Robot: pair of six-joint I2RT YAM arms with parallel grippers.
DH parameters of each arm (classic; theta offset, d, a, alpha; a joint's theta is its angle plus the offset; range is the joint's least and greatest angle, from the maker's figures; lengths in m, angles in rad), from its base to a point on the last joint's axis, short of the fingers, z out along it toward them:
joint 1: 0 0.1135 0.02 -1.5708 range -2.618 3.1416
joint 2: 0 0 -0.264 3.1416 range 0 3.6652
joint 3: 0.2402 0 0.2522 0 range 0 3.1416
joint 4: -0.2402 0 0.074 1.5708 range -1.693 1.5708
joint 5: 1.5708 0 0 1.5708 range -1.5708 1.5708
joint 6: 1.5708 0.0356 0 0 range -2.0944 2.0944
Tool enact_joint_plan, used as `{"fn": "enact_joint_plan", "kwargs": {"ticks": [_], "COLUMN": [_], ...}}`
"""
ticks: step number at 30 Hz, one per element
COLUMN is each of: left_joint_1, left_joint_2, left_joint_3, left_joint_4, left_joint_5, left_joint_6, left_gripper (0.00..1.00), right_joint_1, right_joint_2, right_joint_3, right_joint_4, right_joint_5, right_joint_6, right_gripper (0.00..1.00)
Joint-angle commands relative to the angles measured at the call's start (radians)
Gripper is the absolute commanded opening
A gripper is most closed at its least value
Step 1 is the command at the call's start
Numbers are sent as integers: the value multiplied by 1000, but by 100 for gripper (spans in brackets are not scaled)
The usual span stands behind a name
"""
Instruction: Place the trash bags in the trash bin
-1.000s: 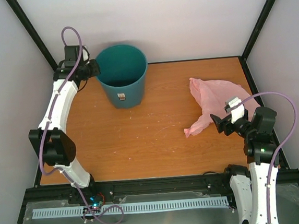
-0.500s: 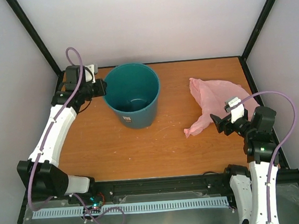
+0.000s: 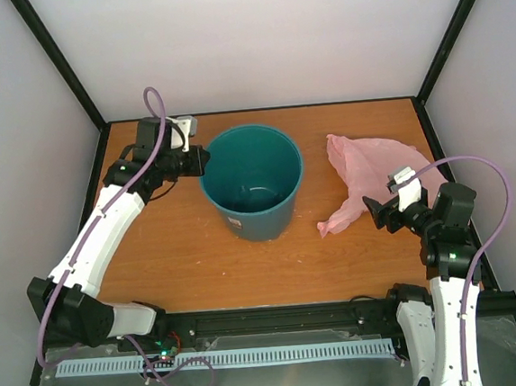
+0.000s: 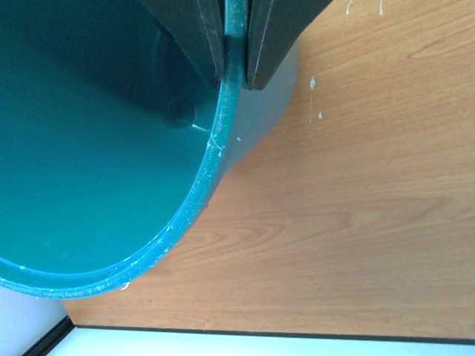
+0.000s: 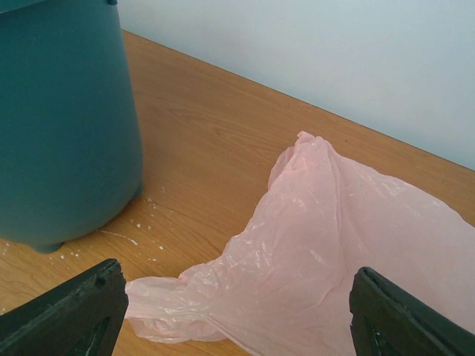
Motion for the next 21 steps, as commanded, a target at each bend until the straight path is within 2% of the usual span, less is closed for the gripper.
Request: {"fn": "enact_joint_plan", "kwargs": {"ticks": [1, 8, 14, 18, 21], "left_joint_1": [-5, -9, -10, -10, -10], "left_joint_2": [-22, -2, 24, 27, 12], "left_joint_3": [64, 26, 17, 27, 49], "left_joint_4": [-73, -49, -33, -33, -48], "left_joint_5": [12, 89, 59, 53, -5], "left_joint_6": [-15, -16, -3, 4, -12], "left_gripper": [3, 3, 11, 24, 42], "right_joint_1": [4, 4, 3, 4, 3], "right_joint_2": [-4, -6, -6, -6, -8], "right_joint_3": [-10, -10, -10, -10, -11], "right_joint_4": [7, 6, 5, 4, 3], "right_joint_5": [3, 1, 0, -2, -5], "right_joint_6": [4, 2, 1, 0, -2], "right_gripper": [82, 82, 82, 82, 82]}}
